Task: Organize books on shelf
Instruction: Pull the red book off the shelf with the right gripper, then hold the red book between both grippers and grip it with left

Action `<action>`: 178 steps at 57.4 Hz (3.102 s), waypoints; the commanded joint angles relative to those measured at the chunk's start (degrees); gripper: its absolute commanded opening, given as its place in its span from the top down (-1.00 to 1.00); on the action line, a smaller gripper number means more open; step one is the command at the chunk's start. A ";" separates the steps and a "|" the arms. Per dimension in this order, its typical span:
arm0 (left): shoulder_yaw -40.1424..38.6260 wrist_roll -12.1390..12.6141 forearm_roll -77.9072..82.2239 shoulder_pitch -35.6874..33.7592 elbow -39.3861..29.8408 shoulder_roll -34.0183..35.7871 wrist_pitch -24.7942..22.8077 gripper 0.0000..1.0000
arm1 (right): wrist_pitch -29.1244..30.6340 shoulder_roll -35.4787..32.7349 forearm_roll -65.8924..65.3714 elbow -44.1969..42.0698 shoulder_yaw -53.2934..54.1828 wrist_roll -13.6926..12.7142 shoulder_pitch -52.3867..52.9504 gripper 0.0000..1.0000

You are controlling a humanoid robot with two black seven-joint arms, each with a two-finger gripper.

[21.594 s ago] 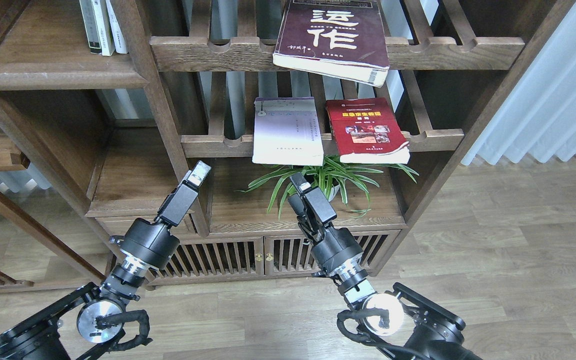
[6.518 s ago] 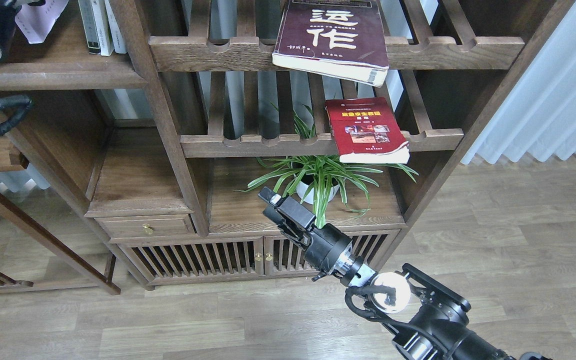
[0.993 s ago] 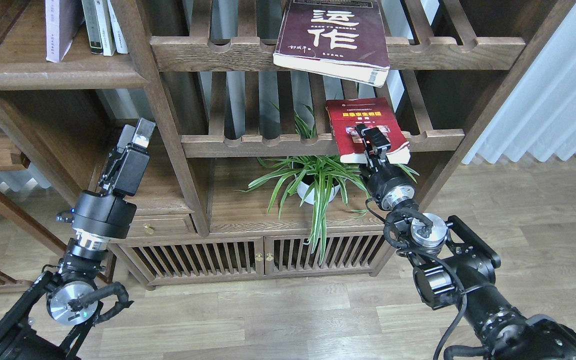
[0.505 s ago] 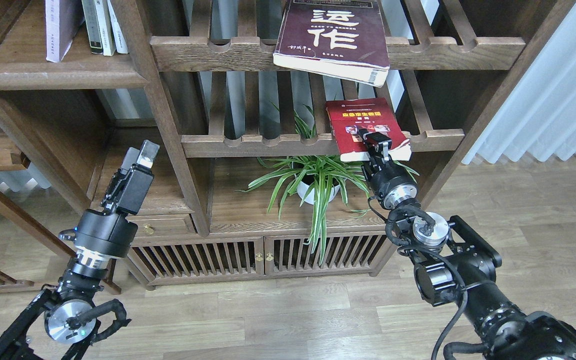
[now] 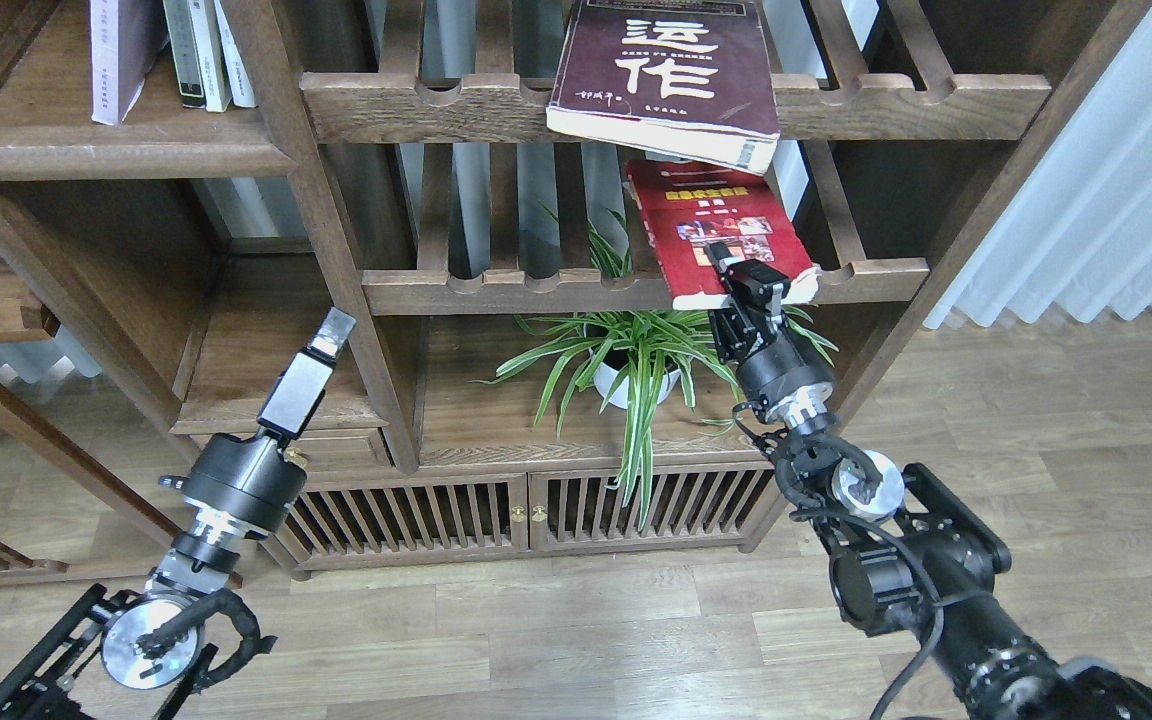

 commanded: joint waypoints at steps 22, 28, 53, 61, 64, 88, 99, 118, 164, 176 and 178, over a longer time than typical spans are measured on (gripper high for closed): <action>6.94 0.55 -6.38 0.53 0.14 0.71 0.00 -0.95 | 0.19 0.01 -0.06 6.49 -8.36 -5.84 -8.12 0.91; 7.82 0.55 -6.38 0.62 0.23 0.71 0.00 -0.96 | 0.19 0.01 -0.06 8.86 -11.08 -5.93 -9.88 0.91; 10.28 0.46 -8.05 5.27 1.19 0.71 0.00 -0.96 | 0.19 0.01 -0.15 9.65 -17.85 -5.84 -11.02 0.91; 11.16 0.29 -8.05 5.98 1.28 0.18 0.00 -0.96 | 0.19 0.01 -0.68 11.41 -18.03 -5.84 -12.17 0.91; 11.25 0.11 -8.05 6.42 1.37 -0.08 0.00 -0.96 | 0.19 0.01 -0.68 11.59 -18.64 -5.84 -12.25 0.90; 11.25 0.11 -8.14 6.77 1.90 -4.04 0.00 -0.96 | 0.19 0.01 -1.03 11.59 -22.95 -5.76 -12.25 0.90; 11.25 0.11 -8.05 6.68 1.90 -5.18 0.00 -0.95 | 0.19 0.01 -1.03 11.59 -22.95 -5.76 -12.34 0.89; 11.16 0.11 -8.05 6.68 1.98 -5.62 0.00 -0.93 | 0.19 0.01 -1.03 11.68 -25.33 -5.67 -12.78 0.89; 10.19 0.29 -8.05 7.12 2.42 -4.92 0.00 0.14 | 0.19 0.01 -0.94 13.79 -26.73 -5.67 -13.31 0.87; 10.10 0.02 -7.96 7.47 2.51 -4.92 0.00 0.62 | 0.19 0.01 -0.94 13.70 -27.35 -5.67 -13.31 0.87; 10.02 -0.07 -7.96 7.56 2.60 -4.92 0.00 0.69 | 0.19 0.01 -0.94 13.70 -27.35 -5.67 -13.31 0.87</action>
